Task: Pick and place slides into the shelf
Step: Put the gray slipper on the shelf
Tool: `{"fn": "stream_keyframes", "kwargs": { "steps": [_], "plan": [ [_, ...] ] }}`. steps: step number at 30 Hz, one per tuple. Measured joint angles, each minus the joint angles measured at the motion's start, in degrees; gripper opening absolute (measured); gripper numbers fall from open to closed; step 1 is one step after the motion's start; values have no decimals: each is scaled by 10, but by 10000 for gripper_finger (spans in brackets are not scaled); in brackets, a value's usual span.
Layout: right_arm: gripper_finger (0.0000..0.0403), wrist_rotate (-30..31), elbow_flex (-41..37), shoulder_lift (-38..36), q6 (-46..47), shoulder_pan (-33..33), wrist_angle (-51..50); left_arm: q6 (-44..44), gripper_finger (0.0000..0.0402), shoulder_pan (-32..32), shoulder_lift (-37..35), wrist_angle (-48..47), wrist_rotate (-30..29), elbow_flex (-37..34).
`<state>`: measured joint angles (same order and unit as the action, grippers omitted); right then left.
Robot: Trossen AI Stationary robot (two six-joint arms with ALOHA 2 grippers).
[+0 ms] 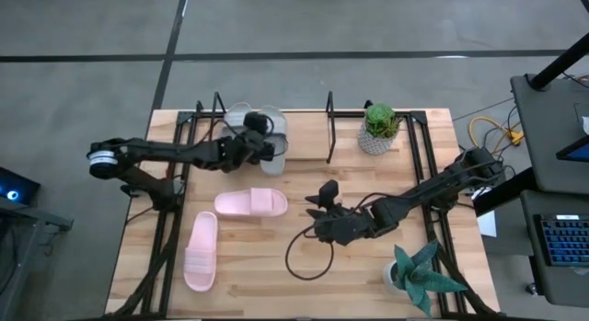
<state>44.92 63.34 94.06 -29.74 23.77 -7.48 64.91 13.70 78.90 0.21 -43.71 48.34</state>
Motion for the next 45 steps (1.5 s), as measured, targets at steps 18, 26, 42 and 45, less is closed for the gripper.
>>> {"fn": "stream_keyframes", "kwargs": {
  "steps": [18, 26, 42, 45],
  "plan": [
    [180, 1, -19, 0, 22, -1, 1, 49, 0, 94, 30, 26, 73, -38],
    [180, -1, -19, 0, 23, -1, 1, 60, 0, 106, 62, 40, 66, -37],
    [178, -1, -19, 0, 32, -1, 0, 56, 155, 111, 63, 36, 76, -34],
    [176, -1, -20, 0, 32, -1, 0, 30, 194, 109, 62, 31, 77, -30]
  ]
}}
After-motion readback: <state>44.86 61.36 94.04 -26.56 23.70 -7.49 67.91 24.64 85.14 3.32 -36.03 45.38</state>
